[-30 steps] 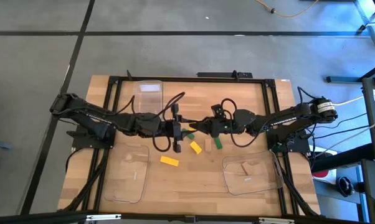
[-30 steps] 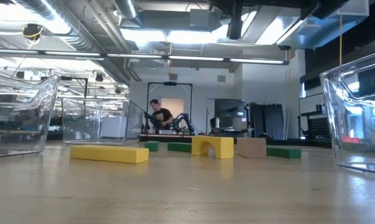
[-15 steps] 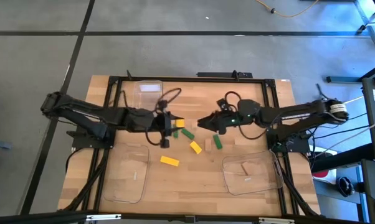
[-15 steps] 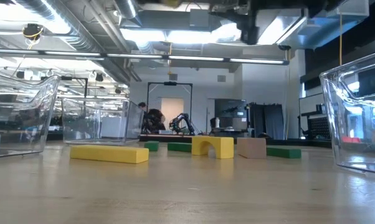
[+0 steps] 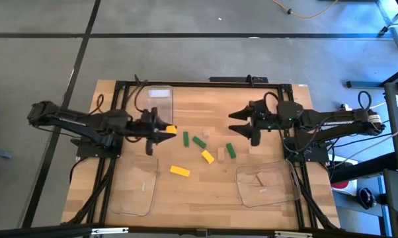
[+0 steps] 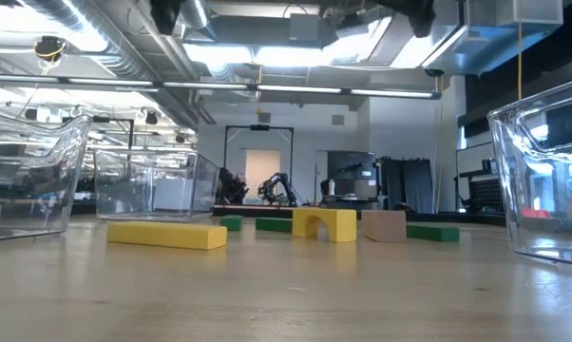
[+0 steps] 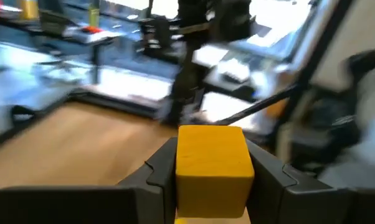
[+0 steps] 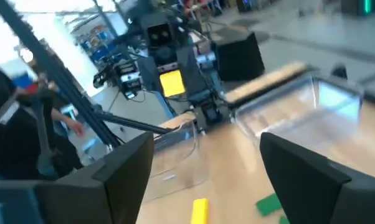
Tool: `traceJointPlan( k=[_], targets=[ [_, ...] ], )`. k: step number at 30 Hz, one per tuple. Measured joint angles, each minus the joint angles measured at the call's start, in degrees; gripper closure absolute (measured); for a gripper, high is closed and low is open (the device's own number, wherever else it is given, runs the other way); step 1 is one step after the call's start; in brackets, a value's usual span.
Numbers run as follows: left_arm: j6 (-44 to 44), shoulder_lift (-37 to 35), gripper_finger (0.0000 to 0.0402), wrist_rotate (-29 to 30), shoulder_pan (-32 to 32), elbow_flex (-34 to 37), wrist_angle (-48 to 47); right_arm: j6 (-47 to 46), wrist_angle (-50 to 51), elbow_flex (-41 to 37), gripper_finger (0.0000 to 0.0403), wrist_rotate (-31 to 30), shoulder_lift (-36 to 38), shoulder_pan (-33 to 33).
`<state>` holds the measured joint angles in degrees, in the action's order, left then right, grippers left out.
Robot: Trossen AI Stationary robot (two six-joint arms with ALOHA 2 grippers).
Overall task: Sort & place blocks by color
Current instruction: Put the top right yellow block into the bottom left transparent bin
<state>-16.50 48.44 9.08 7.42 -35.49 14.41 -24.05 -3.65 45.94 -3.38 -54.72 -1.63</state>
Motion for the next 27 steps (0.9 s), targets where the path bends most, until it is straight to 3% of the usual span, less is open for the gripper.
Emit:
traceJointPlan(
  k=[6,27],
  targets=[
    [-2.76,-3.45,0.0282,-0.26,-0.02,2.91,3.56,18.56,0.05,0.01,0.0107,0.00,-0.20,-1.96],
    [0.60,-3.54,0.0282,0.22,-0.01,2.91,1.96,18.58,0.06,0.01,0.0107,0.41,-0.26,-2.44]
  ],
)
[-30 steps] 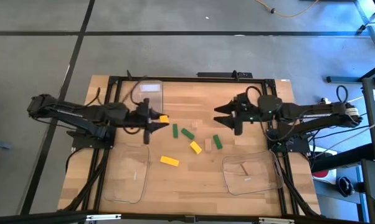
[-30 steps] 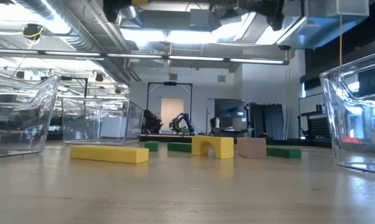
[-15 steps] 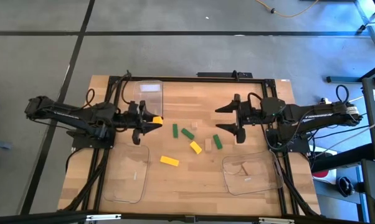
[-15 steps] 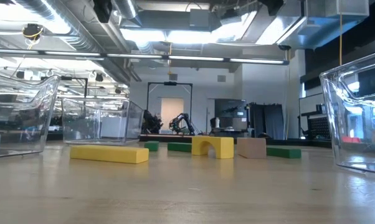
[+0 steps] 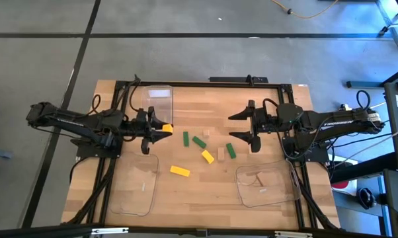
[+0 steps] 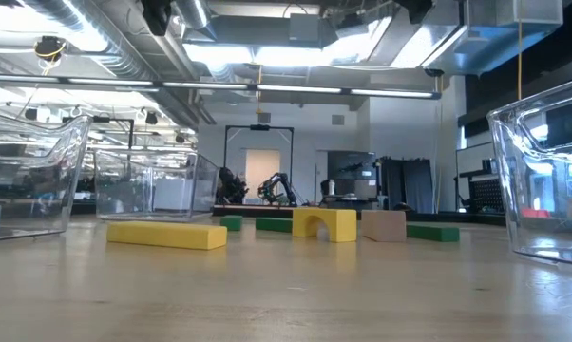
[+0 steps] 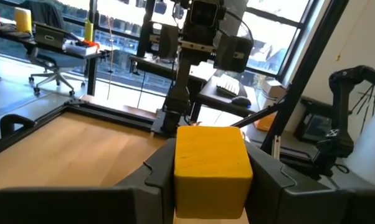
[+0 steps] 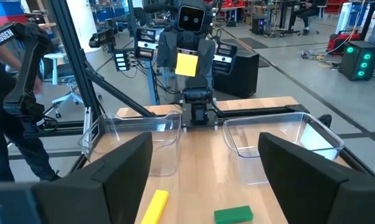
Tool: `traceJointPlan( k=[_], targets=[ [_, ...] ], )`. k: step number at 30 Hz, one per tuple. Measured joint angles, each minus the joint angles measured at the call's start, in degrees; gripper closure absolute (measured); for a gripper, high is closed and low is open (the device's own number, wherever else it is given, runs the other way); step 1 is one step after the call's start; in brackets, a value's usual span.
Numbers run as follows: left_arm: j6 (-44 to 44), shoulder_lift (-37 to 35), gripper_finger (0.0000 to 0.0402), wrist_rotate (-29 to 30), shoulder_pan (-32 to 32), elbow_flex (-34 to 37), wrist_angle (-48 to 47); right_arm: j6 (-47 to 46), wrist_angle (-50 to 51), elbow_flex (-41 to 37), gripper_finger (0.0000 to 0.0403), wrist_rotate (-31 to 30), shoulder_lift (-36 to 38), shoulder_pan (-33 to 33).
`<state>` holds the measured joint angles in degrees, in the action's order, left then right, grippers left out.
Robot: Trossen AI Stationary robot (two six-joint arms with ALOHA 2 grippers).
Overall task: Sort & place blocks by color
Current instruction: Put the top right yellow block into the bottom left transparent bin
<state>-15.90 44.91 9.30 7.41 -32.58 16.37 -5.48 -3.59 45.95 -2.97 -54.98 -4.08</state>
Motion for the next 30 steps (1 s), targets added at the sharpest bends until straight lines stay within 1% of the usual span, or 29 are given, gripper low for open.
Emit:
traceJointPlan(
  k=[6,11,15,18,21,26,28,30],
  targets=[
    [0.00,0.00,0.0282,-0.08,0.06,0.00,-1.25,0.00,0.01,0.00,0.0107,0.00,0.00,0.00],
    [0.00,0.00,0.0282,-1.53,0.10,-0.02,-1.63,-0.24,0.01,0.00,0.0107,0.00,0.00,0.00],
    [-0.01,0.01,0.0282,-2.51,0.90,-0.63,-5.28,-0.24,0.01,0.00,0.0107,0.00,0.00,0.00],
    [-0.07,0.33,0.0282,-3.21,2.93,-4.69,-15.96,-0.24,-0.01,0.00,0.0107,0.00,0.00,0.00],
    [-0.07,2.75,0.0282,-3.19,5.55,-11.75,-31.84,-0.24,0.01,0.00,0.0107,0.00,0.00,0.00],
    [-2.41,9.45,0.0282,-4.29,11.69,-24.06,-58.68,-0.25,0.01,0.00,0.0107,0.00,0.00,0.00],
    [-4.02,12.77,0.0282,-4.52,14.68,-27.39,-67.73,-0.24,0.01,0.00,0.0107,0.00,0.00,0.00],
    [-5.43,15.50,0.0282,-4.50,17.68,-28.87,-74.76,-0.24,0.01,0.00,0.0107,0.00,0.00,0.00]
  ],
)
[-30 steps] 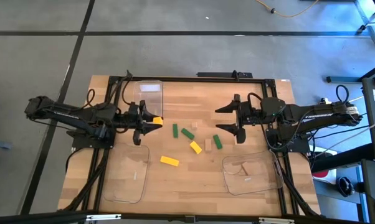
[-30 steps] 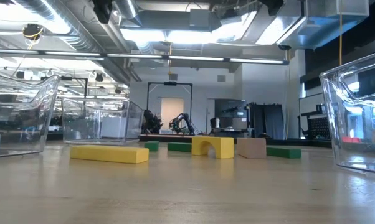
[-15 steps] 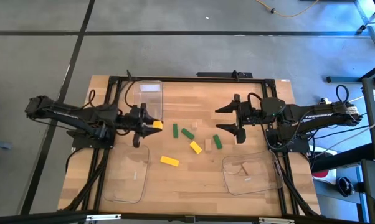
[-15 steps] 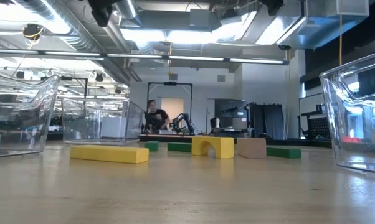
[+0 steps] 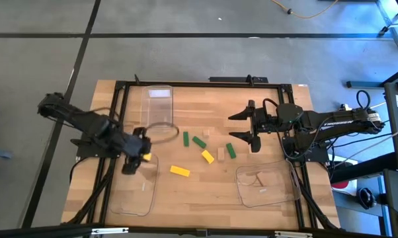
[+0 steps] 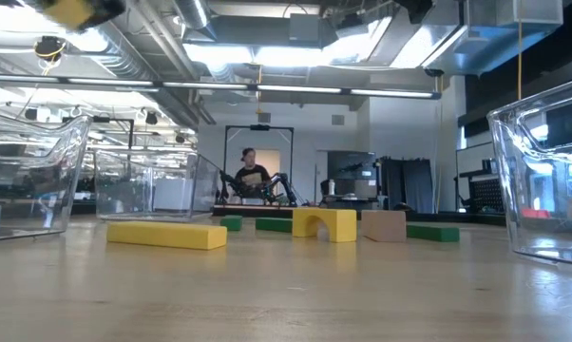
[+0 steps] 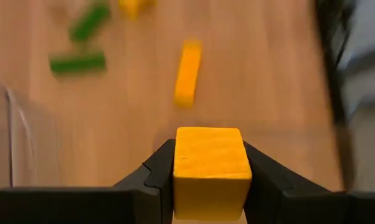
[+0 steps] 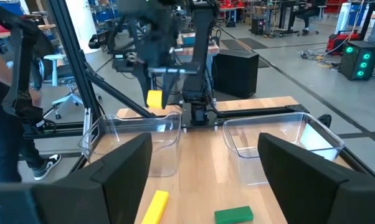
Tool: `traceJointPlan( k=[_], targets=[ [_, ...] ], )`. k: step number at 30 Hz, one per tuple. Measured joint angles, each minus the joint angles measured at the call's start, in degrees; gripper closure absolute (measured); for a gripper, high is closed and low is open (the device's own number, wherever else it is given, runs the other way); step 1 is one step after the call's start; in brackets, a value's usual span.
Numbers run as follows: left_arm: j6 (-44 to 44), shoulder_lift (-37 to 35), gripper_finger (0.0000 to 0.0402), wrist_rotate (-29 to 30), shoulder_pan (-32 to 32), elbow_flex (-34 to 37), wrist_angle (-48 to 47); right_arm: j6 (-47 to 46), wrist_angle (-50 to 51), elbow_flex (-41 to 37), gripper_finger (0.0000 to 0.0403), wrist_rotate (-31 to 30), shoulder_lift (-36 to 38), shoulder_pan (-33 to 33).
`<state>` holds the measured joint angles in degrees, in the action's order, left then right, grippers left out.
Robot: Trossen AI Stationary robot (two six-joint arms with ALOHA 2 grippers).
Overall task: Sort & place blocks by color
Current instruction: Put the top right yellow block into the bottom left transparent bin
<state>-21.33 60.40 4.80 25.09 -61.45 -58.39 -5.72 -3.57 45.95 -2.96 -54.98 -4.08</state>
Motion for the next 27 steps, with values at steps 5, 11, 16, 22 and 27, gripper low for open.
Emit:
traceJointPlan(
  k=[5,11,16,22,27],
  targets=[
    [-2.60,5.02,0.0282,-2.86,6.80,2.45,-5.64,-0.02,0.00,0.00,0.0107,0.00,0.00,0.00],
    [-5.35,9.96,0.0282,-8.38,11.42,9.48,0.65,-0.02,0.04,0.00,0.0107,0.00,-0.02,0.00],
    [-8.86,14.95,0.0282,-11.70,13.10,12.62,6.37,-0.04,0.04,0.00,0.0107,-0.01,-0.02,0.01],
    [-10.64,20.04,0.0282,-11.65,16.34,12.70,10.14,-0.06,0.06,0.00,0.0107,-0.02,-0.02,0.04],
    [-12.82,23.90,0.0282,-11.56,18.94,12.72,11.60,-0.07,0.07,0.00,0.0107,-0.02,-0.02,0.04]
  ],
)
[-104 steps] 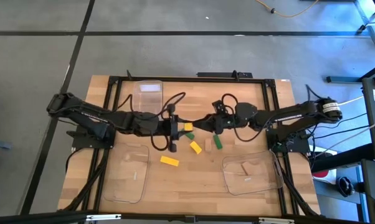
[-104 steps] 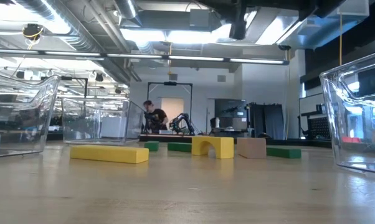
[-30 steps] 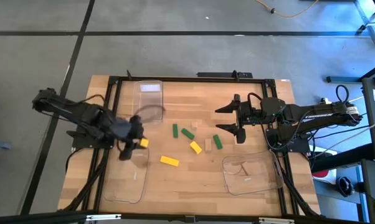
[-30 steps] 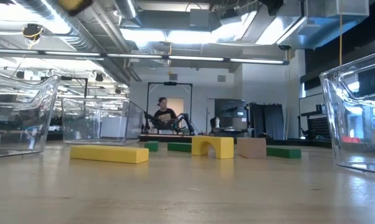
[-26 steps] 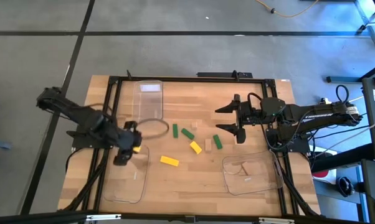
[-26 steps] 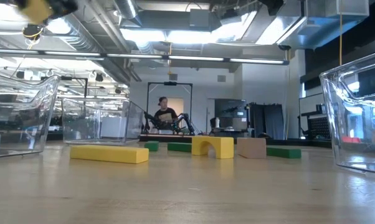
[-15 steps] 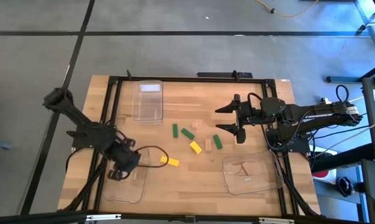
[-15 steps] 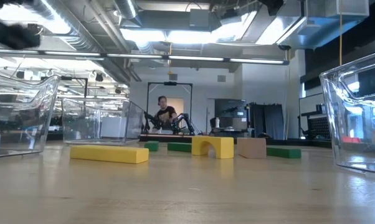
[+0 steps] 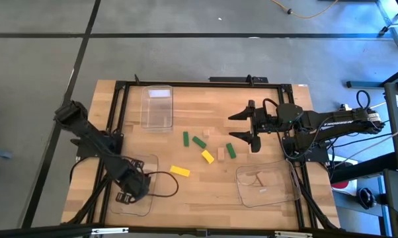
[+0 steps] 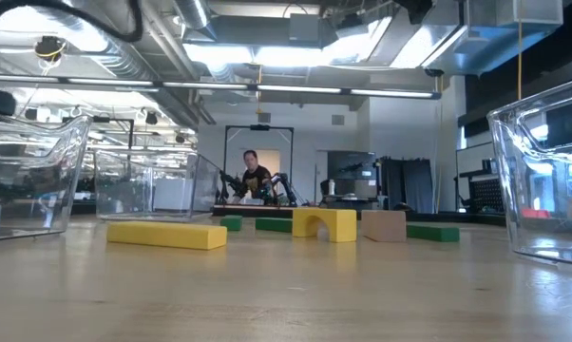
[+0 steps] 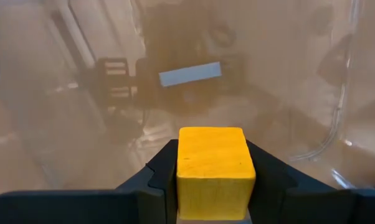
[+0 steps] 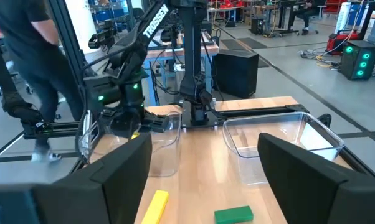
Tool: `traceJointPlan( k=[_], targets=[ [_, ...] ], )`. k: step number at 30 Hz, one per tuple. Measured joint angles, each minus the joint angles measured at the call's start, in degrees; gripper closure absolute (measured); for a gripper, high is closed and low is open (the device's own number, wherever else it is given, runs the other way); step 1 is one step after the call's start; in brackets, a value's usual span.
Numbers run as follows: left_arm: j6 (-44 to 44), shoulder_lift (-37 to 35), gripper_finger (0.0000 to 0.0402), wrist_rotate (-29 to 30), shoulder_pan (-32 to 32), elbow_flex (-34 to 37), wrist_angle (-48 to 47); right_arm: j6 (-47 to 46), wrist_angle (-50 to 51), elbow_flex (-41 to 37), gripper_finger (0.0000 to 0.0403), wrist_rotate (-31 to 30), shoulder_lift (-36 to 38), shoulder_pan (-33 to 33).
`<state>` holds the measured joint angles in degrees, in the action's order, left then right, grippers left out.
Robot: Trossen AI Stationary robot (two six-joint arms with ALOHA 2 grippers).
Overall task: Sort & place blocks by color
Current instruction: Put the top right yellow block into the bottom left transparent bin
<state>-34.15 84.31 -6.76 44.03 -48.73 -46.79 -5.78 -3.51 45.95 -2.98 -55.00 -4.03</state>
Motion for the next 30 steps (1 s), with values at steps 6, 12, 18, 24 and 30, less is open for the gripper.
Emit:
traceJointPlan(
  k=[6,12,18,24,30],
  targets=[
    [-0.25,4.41,0.0282,0.29,0.64,0.00,0.04,0.02,0.01,0.00,0.0107,0.00,0.00,0.00],
    [0.39,7.00,0.0282,0.44,0.64,0.01,0.16,0.01,0.01,0.00,0.0107,-0.02,0.00,0.00],
    [1.14,7.26,0.0282,0.80,0.64,0.02,0.48,0.01,0.00,0.00,0.0107,-0.02,0.00,0.00],
    [-0.11,7.25,0.0248,1.38,0.64,0.02,0.57,0.00,0.02,0.00,0.0107,-0.02,0.00,0.00],
    [-0.25,7.24,0.0190,1.17,-0.10,0.02,0.53,0.00,0.00,0.00,0.0107,-0.02,0.00,0.00]
  ],
)
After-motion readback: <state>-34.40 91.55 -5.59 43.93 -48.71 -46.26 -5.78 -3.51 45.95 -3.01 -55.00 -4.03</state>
